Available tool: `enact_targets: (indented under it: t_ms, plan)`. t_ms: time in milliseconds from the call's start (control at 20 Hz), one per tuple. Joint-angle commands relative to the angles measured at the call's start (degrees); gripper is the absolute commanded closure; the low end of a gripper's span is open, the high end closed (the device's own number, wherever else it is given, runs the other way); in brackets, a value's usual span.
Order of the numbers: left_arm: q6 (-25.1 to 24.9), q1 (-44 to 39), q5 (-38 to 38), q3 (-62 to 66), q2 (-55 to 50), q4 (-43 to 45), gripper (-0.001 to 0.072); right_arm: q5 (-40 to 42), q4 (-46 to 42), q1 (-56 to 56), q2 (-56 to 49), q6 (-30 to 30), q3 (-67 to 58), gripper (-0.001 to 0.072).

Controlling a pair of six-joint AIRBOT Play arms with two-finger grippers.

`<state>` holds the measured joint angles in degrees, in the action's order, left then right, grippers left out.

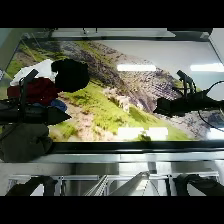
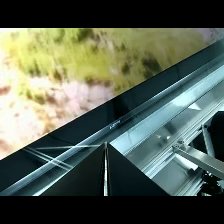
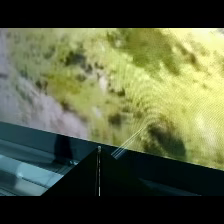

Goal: Fold the shirts.

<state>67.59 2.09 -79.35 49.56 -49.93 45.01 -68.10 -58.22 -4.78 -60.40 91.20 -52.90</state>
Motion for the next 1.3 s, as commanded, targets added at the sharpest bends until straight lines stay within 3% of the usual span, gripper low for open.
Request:
enact_targets:
  t_ms: [0, 950, 1100, 1250]
  plan:
    - [0.0, 0.0, 0.0, 0.0, 0.0, 0.0, 0.0687, 0.0, 0.0, 0.0, 0.0, -0.1, 0.0, 0.0692]
    - [0.0, 0.0, 0.7, 0.0, 0.0, -0.1, 0.0687, 0.0, 0.0, 0.0, 0.0, -0.1, 0.0, 0.0692]
    - [-0.6, 0.0, 10.3, 0.0, -0.1, 1.3, 0.0688, 0.0, 0.0, 0.0, 0.0, -0.1, 0.0, 0.0693]
    - [-4.1, 0.0, 30.8, 3.7, -3.0, 13.8, 0.0685, 0.1, 0.0, 0.0, 0.0, 0.3, 0.0, 0.0692]
